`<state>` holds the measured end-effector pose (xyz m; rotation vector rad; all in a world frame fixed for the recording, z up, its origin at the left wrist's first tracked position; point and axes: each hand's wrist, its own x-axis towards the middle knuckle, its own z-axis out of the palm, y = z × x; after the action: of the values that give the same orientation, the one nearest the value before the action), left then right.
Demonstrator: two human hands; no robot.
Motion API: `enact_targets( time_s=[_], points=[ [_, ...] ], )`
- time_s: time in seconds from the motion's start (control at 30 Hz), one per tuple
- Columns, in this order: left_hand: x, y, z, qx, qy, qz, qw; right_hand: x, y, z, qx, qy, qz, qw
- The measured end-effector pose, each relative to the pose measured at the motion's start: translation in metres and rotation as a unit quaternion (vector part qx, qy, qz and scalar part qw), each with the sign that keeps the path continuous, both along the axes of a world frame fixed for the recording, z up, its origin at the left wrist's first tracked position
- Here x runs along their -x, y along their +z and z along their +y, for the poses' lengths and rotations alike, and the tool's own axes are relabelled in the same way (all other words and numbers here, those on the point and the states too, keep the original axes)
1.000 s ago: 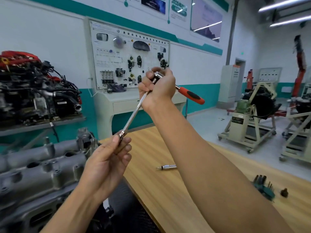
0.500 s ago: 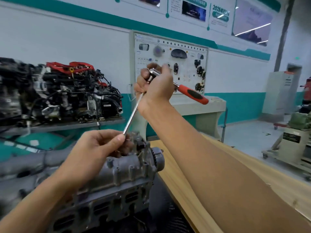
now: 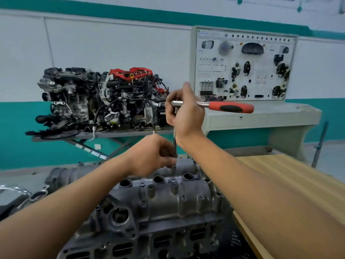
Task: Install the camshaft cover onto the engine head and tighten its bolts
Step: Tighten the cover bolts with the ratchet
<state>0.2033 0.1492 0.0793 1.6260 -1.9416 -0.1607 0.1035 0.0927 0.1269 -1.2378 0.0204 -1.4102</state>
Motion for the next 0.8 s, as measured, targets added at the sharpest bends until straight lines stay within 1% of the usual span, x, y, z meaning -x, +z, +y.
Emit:
enact_targets(
  time_s=[0.1, 0.23, 0.4, 0.47, 0.53, 0.6, 0.67, 0.73, 0.8],
  points=[
    [0.001, -0.006, -0.011, -0.014, 0.007, -0.028, 0.999, 0.0, -0.011, -0.011, -0.027, -0.016, -0.004, 1.0],
    [0.002, -0.006, -0.017, -0.017, 0.007, -0.039, 0.999, 0.001, -0.015, -0.021, -0.047, -0.026, -0.02, 0.998],
    [0.001, -0.009, -0.02, -0.031, 0.01, -0.035, 0.999, -0.002, -0.021, -0.027, -0.038, -0.026, -0.005, 0.999],
    [0.0, -0.012, -0.021, -0.029, 0.012, -0.034, 0.999, -0.001, -0.022, -0.03, -0.04, -0.007, 0.002, 0.999],
    [-0.001, -0.013, -0.022, -0.025, 0.015, -0.032, 0.999, 0.0, -0.02, -0.035, -0.046, 0.039, 0.015, 0.998],
    [-0.001, -0.014, -0.024, -0.025, 0.02, -0.025, 0.999, 0.002, -0.017, -0.041, -0.052, 0.109, 0.039, 0.992],
    [-0.001, -0.016, -0.025, -0.028, 0.022, -0.02, 0.999, 0.003, -0.015, -0.049, -0.075, 0.195, 0.055, 0.976],
    [-0.001, -0.016, -0.025, -0.028, 0.022, -0.023, 0.999, 0.005, -0.014, -0.057, -0.113, 0.274, 0.057, 0.953],
    [0.0, -0.016, -0.026, -0.026, 0.023, -0.027, 0.999, 0.007, -0.015, -0.064, -0.135, 0.32, 0.051, 0.936]
  ],
)
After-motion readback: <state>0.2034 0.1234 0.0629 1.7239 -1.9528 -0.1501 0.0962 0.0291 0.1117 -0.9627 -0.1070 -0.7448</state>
